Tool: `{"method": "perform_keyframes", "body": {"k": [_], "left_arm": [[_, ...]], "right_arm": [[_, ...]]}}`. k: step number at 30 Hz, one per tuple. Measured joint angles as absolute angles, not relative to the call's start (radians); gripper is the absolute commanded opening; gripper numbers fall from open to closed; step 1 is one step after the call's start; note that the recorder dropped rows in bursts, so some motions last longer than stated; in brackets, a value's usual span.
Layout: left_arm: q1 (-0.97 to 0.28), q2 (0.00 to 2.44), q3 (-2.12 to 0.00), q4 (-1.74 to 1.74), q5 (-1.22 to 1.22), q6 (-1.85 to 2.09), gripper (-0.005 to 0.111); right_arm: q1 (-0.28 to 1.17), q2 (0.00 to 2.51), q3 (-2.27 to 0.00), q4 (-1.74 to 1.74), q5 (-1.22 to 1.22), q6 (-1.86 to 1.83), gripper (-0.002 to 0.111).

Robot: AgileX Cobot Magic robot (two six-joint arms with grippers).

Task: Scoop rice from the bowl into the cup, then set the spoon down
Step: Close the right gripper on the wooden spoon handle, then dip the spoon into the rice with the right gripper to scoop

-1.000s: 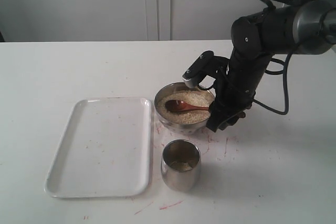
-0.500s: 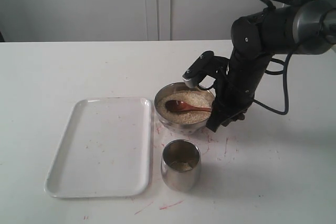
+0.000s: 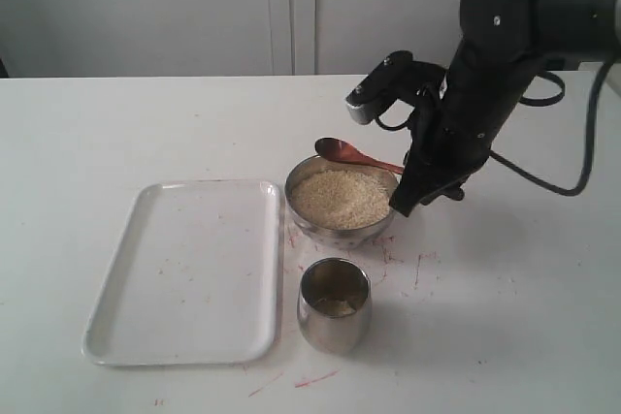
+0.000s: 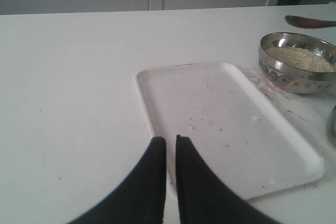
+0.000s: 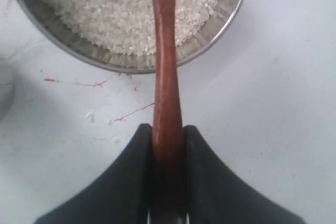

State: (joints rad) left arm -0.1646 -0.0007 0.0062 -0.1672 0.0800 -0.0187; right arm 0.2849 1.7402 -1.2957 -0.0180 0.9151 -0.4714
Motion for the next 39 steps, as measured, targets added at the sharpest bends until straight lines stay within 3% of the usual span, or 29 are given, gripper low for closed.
{"method": "perform_keyframes", "body": {"k": [8, 20, 28, 39], "left_arm": [[-0.165, -0.001, 0.006, -0.167, 0.080, -0.019, 0.014], [-0.165, -0.001, 0.006, -0.167, 0.080, -0.019, 0.014], [-0.165, -0.001, 0.006, -0.167, 0.080, -0.019, 0.014], [-0.165, -0.001, 0.006, -0.167, 0.080, -0.019, 0.014]], "right_arm": [[0.353, 1.527, -1.296, 0.009, 1.114, -0.408, 0.000], [0.700, 1.475, -1.174, -0.698, 1.165, 0.108, 0.000], [0.718, 1.475, -0.907, -1.064, 1.031, 0.285, 0.000], [0.676, 1.645, -0.886, -1.305, 0.904, 0.400, 0.000]]}}
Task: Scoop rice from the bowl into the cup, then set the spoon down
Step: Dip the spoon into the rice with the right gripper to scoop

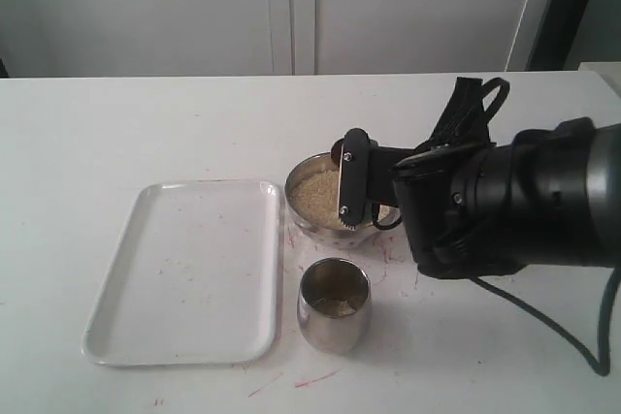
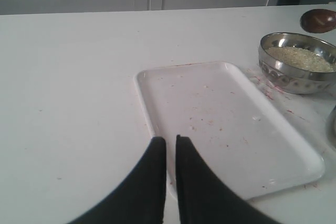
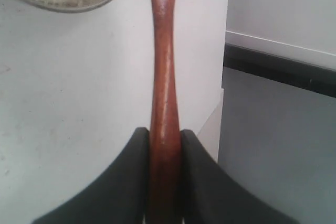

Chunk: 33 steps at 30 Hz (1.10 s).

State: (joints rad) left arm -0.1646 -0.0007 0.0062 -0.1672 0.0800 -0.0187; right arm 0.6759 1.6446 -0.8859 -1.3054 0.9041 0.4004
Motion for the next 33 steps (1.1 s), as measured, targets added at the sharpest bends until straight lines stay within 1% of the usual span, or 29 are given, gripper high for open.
{"method": "perform_keyframes", "body": {"k": [7, 14, 20, 33], "left_arm": [[-0.165, -0.001, 0.006, -0.167, 0.080, -0.019, 0.014], [-0.165, -0.001, 0.006, -0.167, 0.080, -0.019, 0.014], [-0.165, -0.001, 0.006, -0.167, 0.080, -0.019, 0.014], [-0.165, -0.001, 0.006, -0.167, 0.080, -0.019, 0.014]], "right_arm": [[0.657, 1.698, -0.886, -1.396, 0.865, 0.442, 0.000], [0.609, 1.737, -0.912, -1.396, 0.856, 0.443, 0.000], [0.601, 1.739, -0.956, -1.371, 0.854, 0.346, 0.000], [0.601, 1.739, -0.964, -1.310, 0.873, 0.187, 0.000]]}}
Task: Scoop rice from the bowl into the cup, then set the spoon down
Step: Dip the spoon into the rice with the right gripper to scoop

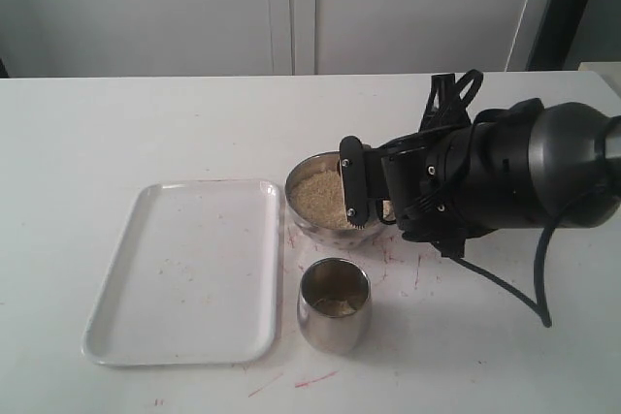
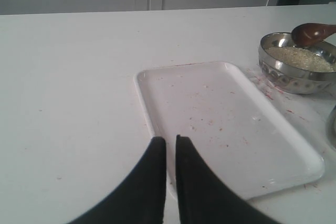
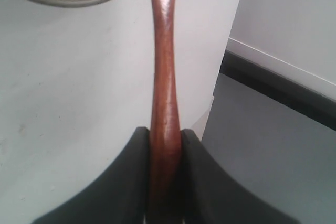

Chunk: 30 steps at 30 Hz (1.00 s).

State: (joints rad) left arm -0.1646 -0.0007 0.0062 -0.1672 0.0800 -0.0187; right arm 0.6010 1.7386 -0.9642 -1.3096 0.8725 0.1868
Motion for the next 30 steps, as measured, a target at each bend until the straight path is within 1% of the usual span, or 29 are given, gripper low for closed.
{"method": "perform_keyframes", "body": {"k": [22, 30], "left_arm": [[-0.165, -0.001, 0.006, -0.167, 0.080, -0.019, 0.014], [-0.165, -0.001, 0.006, -0.167, 0.080, -0.019, 0.014]], "right_arm": [[0.601, 1.739, -0.964, -1.297, 0.876, 0.113, 0.000], [0.601, 1.752, -0.974, -1.223, 0.876, 0.224, 0.000]]}}
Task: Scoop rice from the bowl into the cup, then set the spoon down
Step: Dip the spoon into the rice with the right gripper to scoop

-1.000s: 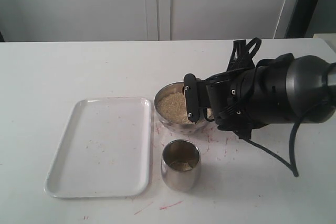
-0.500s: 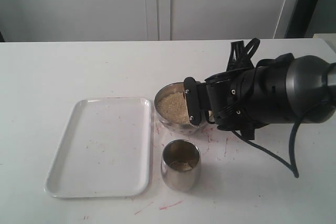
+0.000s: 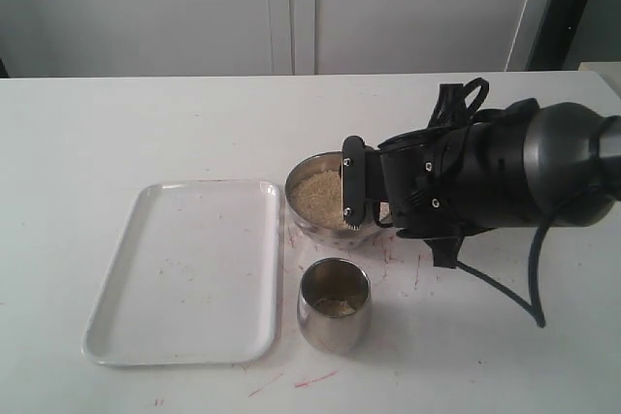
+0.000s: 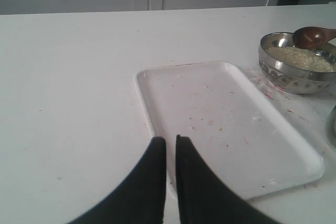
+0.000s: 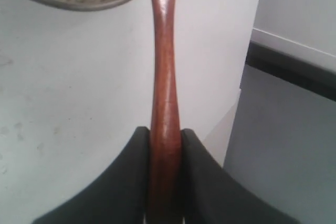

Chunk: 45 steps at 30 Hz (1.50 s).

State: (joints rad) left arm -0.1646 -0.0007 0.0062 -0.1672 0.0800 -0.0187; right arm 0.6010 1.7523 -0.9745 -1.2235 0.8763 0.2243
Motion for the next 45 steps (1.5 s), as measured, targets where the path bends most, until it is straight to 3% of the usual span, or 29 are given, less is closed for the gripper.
{"method": "perform_keyframes", "body": {"k": [23, 45], "left_arm": [[-0.165, -0.001, 0.006, -0.167, 0.080, -0.019, 0.014], [-0.165, -0.001, 0.006, -0.167, 0.080, -0.019, 0.014]], "right_arm": [[0.601, 1.827, -1.053, -1.130, 0.935, 0.101, 0.000], [0.599, 1.829, -1.162, -0.779, 0.912, -0.036, 0.000]]}}
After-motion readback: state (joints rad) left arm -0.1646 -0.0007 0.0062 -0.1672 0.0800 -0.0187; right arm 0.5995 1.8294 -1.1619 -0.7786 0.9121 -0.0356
